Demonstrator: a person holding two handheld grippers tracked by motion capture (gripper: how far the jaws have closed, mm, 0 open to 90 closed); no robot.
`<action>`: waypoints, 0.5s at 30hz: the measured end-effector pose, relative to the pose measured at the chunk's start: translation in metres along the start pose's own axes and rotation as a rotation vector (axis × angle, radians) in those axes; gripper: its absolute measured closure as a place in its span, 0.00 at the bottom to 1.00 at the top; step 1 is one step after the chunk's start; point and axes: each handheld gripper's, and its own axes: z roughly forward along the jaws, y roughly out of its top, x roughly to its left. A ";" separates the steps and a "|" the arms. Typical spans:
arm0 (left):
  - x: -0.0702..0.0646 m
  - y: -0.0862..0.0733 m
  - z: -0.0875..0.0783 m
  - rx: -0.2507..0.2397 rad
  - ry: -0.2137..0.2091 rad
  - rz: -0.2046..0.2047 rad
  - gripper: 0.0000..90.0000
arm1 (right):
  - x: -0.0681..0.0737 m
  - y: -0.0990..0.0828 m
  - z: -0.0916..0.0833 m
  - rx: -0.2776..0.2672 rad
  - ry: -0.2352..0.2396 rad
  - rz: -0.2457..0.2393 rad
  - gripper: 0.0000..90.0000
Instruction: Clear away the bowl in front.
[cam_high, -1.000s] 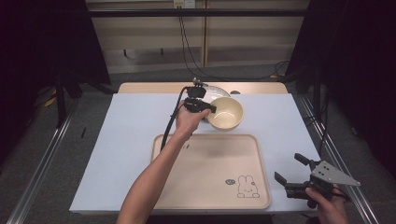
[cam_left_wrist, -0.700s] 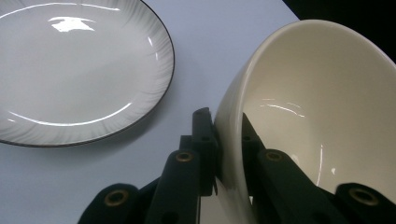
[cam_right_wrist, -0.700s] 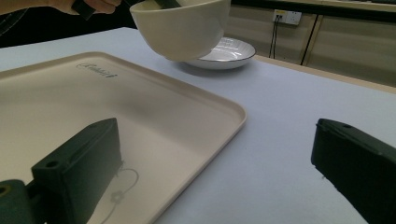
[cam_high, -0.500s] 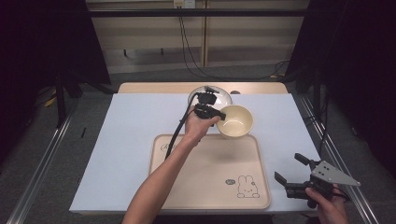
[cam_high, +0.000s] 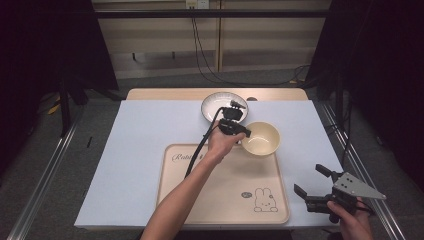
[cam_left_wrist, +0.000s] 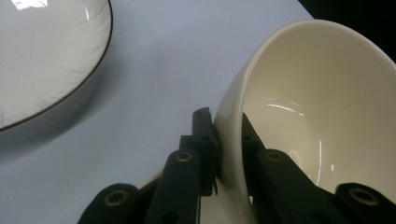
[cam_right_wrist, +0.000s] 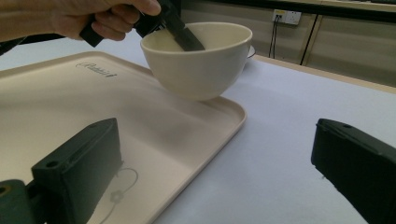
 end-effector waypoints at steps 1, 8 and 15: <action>0.000 0.000 0.000 0.000 0.000 0.000 0.93 | 0.000 0.000 0.000 0.000 0.002 0.000 0.02; -0.001 -0.009 0.010 0.032 -0.007 0.005 0.93 | 0.000 0.000 0.000 0.000 0.004 -0.002 0.02; -0.001 -0.013 0.019 0.061 -0.010 0.016 0.93 | 0.000 0.000 0.000 0.003 0.003 0.000 0.02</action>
